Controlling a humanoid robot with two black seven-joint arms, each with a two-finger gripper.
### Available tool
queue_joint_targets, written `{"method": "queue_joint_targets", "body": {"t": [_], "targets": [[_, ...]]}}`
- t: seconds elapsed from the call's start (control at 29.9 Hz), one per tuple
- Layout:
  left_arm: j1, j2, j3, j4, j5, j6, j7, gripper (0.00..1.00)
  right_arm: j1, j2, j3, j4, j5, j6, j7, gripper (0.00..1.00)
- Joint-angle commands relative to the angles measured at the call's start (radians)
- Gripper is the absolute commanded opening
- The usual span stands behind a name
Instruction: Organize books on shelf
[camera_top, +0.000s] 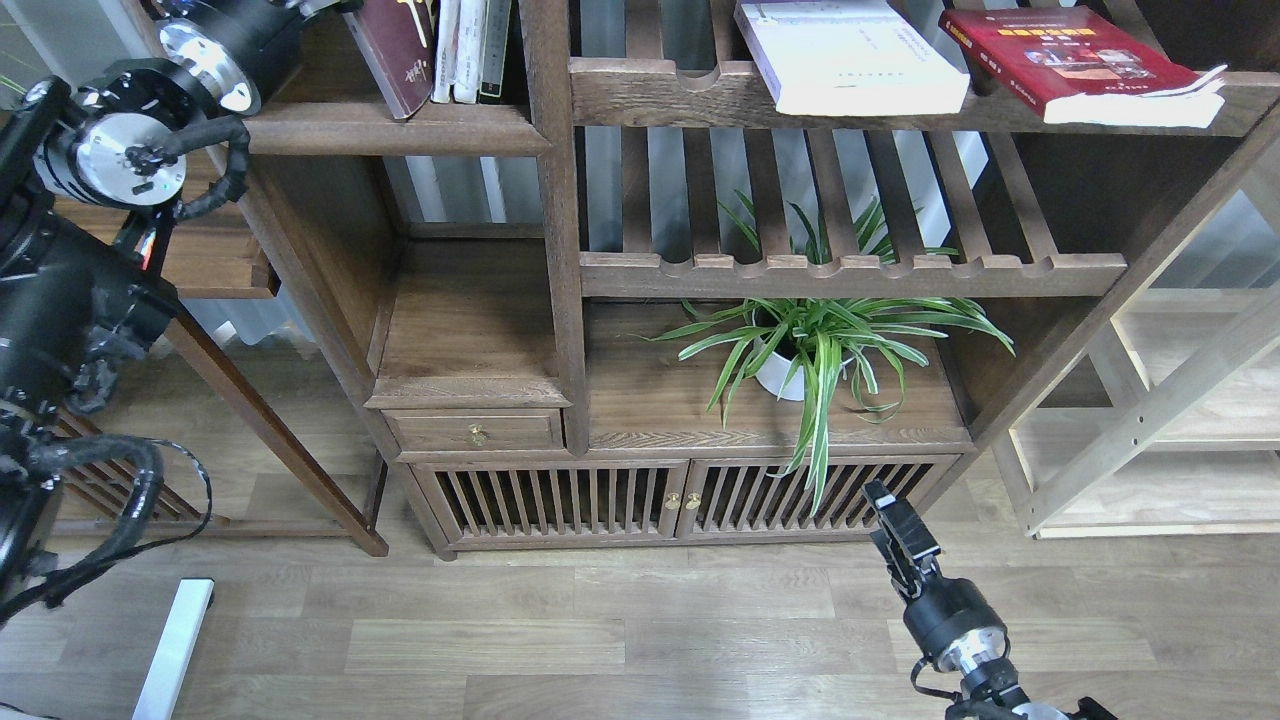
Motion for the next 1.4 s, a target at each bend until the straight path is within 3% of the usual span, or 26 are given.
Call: {"method": "queue_joint_targets", "body": {"t": [0.0,0.3,1.37], "targets": [[-0.008,-0.018,0.006,-0.005,-0.001,0.023,-0.02,0.34,-0.004,-0.002,0.0,-0.001,0.0,0.0,-0.001,0.99],[-0.049,-0.06,0.017,-0.005,-0.021,0.029,-0.028,0.41,-0.004,-0.002,0.0,-0.001,0.0,0.0,-0.001,0.99],[-0.174,-0.066,0.015,-0.01,-0.13,0.065,-0.092,0.42,-0.017,-0.005,-0.003,-0.002,-0.002,0.0,-0.002,0.99]]}}
